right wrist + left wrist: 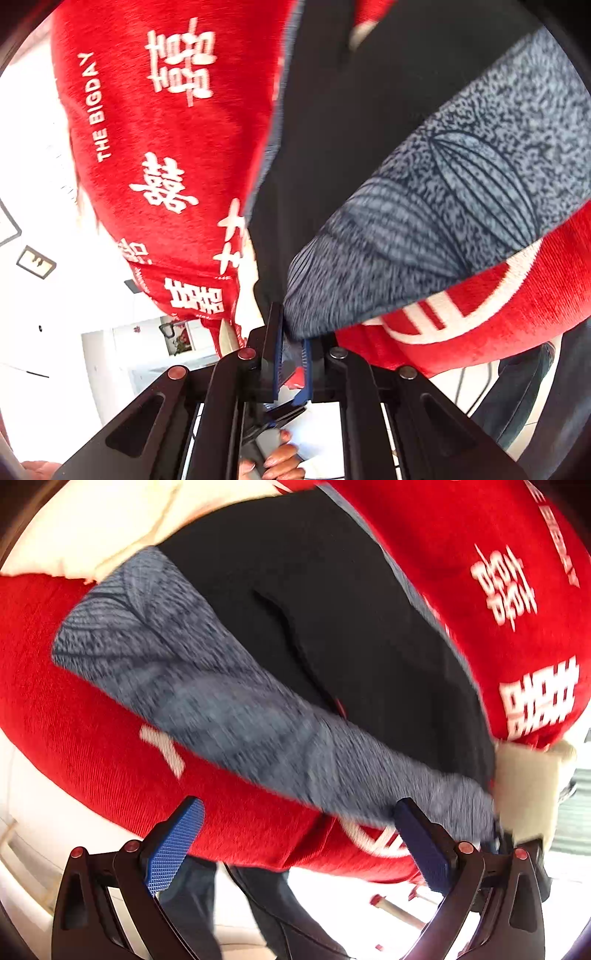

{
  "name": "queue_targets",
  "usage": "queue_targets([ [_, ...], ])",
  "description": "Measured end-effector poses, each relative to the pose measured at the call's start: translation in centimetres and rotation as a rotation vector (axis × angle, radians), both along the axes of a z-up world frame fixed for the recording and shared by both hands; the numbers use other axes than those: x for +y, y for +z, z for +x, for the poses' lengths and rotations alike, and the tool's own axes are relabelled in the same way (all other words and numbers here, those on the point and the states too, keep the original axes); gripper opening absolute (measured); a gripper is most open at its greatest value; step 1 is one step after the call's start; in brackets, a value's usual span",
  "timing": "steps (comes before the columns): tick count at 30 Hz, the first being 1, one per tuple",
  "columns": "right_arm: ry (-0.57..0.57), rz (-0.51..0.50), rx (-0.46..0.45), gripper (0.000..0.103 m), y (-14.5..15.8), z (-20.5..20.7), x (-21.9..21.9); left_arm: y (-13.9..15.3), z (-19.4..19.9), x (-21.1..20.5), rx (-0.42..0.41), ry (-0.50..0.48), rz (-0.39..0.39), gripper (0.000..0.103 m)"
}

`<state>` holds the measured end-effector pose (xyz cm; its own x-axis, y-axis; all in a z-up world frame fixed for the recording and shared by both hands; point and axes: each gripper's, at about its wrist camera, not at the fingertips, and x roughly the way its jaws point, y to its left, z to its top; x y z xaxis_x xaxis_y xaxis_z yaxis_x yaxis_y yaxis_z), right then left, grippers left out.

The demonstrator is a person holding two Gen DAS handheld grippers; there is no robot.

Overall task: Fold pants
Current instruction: 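Grasp the grey waistband with the left gripper while the right gripper grasps the waistband too, then lift the waistband with both grippers and fold it over onto the cuffs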

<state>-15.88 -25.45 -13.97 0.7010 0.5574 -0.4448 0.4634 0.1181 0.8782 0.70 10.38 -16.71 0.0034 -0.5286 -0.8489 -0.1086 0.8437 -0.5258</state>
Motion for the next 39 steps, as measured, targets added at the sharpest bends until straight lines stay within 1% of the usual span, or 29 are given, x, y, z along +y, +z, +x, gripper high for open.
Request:
queue_targets([
  [3,0.034,-0.023,0.003,0.010,1.4,0.4,-0.1,-0.2,1.4,0.7,0.003,0.068,-0.017,0.103],
  [4,0.045,-0.029,0.007,0.010,1.3,0.5,-0.2,-0.2,1.8,0.8,0.001,0.080,0.000,0.102],
  [5,0.056,-0.031,0.015,0.009,1.4,0.7,-0.2,-0.2,2.2,0.6,-0.003,0.083,0.020,0.097],
  [6,0.066,-0.028,0.024,0.009,1.2,0.9,-0.3,-0.3,2.5,0.3,-0.003,0.078,0.033,0.075],
  [7,0.075,-0.025,0.031,0.009,0.9,1.1,-0.3,-0.5,2.8,-0.1,0.011,0.066,0.038,0.050],
  [8,0.080,-0.020,0.041,0.009,0.6,1.1,-0.3,-0.9,3.2,-0.3,0.026,0.062,0.028,0.043],
  [10,0.089,-0.006,0.068,0.009,0.0,1.3,-0.2,-0.7,3.5,-0.5,0.020,0.068,0.049,0.017],
  [11,0.094,-0.003,0.085,0.008,-0.4,1.3,-0.3,-0.1,3.8,-0.5,0.014,0.066,0.063,0.015],
  [13,0.102,-0.009,0.099,0.008,-0.3,1.8,-0.6,1.7,4.5,-0.8,-0.009,0.069,0.057,0.015],
  [15,0.123,-0.041,0.076,0.008,1.1,3.2,-1.5,4.1,5.6,-1.3,-0.048,0.048,0.051,0.015],
  [17,0.147,-0.061,0.045,0.008,2.6,5.1,-2.7,6.6,7.4,-2.6,-0.088,0.021,0.049,0.015],
  [20,0.204,-0.103,-0.007,0.008,4.8,9.8,-5.3,9.0,11.6,-5.5,-0.143,-0.001,0.049,0.015],
  [22,0.252,-0.143,-0.031,0.008,5.8,13.7,-7.1,9.7,15.5,-7.8,-0.201,-0.016,0.073,0.015],
  [24,0.304,-0.179,-0.040,0.008,5.9,18.2,-9.0,9.0,18.7,-9.7,-0.230,-0.022,0.100,0.015],
  [26,0.350,-0.215,-0.030,0.008,5.2,22.3,-10.2,7.0,22.0,-11.5,-0.234,-0.018,0.130,0.015],
  [28,0.404,-0.254,0.014,0.008,3.0,26.6,-11.5,4.7,24.4,-13.1,-0.238,-0.027,0.179,0.015],
  [29,0.423,-0.263,0.028,0.008,2.0,27.7,-11.8,3.3,25.4,-13.9,-0.232,-0.040,0.212,0.015],
  [30,0.444,-0.280,0.063,0.008,0.2,29.5,-12.3,1.9,26.1,-14.6,-0.220,-0.047,0.245,0.015],
  [32,0.476,-0.291,0.110,0.008,-2.0,31.6,-12.7,0.2,26.8,-15.3,-0.209,-0.049,0.279,0.019],
  [34,0.522,-0.315,0.157,0.008,-4.6,33.3,-13.0,-0.1,27.2,-15.6,-0.200,-0.036,0.285,0.019],
  [36,0.530,-0.303,0.161,0.008,-5.7,33.8,-13.2,0.6,27.4,-15.7,-0.181,-0.053,0.290,0.021],
  [39,0.522,-0.267,0.152,0.008,-6.2,33.9,-13.5,2.3,26.9,-16.1,-0.187,-0.090,0.289,0.026],
])
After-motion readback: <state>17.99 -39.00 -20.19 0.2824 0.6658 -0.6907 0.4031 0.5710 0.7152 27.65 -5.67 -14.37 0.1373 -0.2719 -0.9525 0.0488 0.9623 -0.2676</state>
